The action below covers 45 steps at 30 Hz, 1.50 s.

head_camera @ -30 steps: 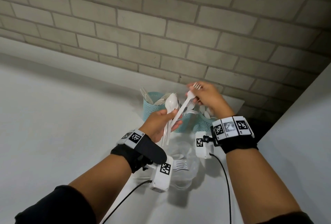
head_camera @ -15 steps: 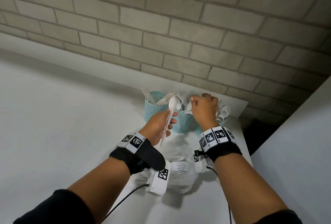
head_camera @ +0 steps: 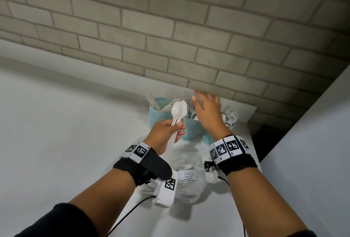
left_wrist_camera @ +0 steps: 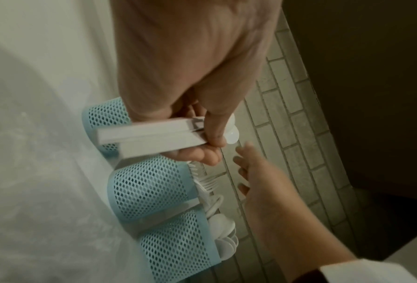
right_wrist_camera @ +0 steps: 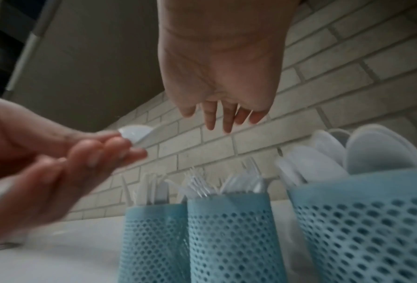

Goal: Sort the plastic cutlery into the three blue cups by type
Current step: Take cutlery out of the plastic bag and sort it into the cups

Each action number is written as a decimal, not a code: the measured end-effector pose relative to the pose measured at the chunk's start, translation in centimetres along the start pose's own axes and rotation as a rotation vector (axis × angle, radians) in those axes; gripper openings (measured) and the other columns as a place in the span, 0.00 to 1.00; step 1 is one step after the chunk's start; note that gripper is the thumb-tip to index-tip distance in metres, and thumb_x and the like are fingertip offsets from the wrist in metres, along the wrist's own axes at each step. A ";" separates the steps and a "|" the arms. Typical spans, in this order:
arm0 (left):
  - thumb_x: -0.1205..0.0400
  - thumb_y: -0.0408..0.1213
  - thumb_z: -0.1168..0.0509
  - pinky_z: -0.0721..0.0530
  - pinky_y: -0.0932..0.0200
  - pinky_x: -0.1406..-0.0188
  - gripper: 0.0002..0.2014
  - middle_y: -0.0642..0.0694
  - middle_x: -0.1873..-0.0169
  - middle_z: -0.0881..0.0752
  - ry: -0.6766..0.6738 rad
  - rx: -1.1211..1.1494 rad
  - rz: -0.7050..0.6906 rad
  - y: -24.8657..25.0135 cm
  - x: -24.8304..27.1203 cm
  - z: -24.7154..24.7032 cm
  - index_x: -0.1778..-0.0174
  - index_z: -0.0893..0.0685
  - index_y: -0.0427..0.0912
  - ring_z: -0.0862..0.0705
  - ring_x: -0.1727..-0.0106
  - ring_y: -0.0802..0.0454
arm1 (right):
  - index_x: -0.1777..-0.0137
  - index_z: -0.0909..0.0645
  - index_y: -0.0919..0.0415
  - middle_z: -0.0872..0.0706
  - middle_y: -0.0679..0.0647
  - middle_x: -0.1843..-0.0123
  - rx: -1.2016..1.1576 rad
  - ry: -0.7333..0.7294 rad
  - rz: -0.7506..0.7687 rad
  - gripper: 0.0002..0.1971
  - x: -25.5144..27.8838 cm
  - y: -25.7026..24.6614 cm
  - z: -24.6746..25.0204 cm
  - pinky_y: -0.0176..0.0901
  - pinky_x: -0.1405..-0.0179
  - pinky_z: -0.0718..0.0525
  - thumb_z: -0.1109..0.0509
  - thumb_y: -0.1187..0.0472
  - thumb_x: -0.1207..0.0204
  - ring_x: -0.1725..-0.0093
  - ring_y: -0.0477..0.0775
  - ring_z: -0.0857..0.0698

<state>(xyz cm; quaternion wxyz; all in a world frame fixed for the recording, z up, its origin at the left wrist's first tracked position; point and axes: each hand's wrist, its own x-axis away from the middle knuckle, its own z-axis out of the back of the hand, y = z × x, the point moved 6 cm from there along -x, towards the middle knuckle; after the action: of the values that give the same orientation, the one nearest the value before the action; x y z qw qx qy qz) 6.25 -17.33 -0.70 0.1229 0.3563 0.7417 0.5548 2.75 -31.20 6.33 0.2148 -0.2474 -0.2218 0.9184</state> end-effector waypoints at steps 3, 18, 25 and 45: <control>0.16 0.32 0.39 0.23 0.70 0.71 0.07 0.47 0.65 0.18 0.016 -0.056 -0.003 -0.2 0.0 -0.2 0.46 0.18 0.37 0.23 0.69 0.58 | 0.22 0.33 0.54 0.19 0.57 0.33 -0.405 -0.221 -0.061 0.26 1.2 -1.7 -1.3 0.38 0.53 0.21 0.45 0.45 0.17 0.51 0.50 0.14; 0.12 0.36 0.51 0.34 0.59 0.69 0.12 0.49 0.70 0.28 -0.157 -0.968 -0.285 -0.5 0.5 -2.4 0.59 0.27 0.40 0.31 0.70 0.56 | 0.47 0.25 0.56 0.18 0.58 0.56 -0.487 -0.148 -0.343 0.09 2.3 1.6 -1.8 0.29 0.84 0.23 0.37 0.71 0.20 0.77 0.44 0.17; 0.13 0.33 0.47 0.25 0.65 0.54 0.15 0.42 0.47 0.17 -0.214 -0.995 -0.159 -1.4 0.7 -1.9 0.38 0.17 0.34 0.22 0.51 0.53 | 0.45 0.21 0.62 0.16 0.56 0.51 -0.177 0.582 -0.232 0.10 1.2 3.2 10.9 0.37 0.56 0.27 0.43 0.66 0.17 0.53 0.53 0.19; 0.25 0.47 0.28 0.24 0.53 0.34 0.33 0.42 0.31 0.27 -0.538 -1.749 0.066 -6.1 3.2 0.6 0.27 0.30 0.40 0.24 0.33 0.44 | 0.33 0.22 0.57 0.19 0.57 0.32 0.258 0.151 -0.194 0.16 2.1 3.2 4.6 0.52 0.36 0.34 0.43 0.60 0.18 0.32 0.63 0.31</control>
<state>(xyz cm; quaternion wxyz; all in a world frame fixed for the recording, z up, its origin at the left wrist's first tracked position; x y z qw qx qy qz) 1.94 -15.60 -5.82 0.5019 0.2744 -0.0071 0.8203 -2.36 -34.13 7.53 0.3485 -0.2637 -0.1083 0.8929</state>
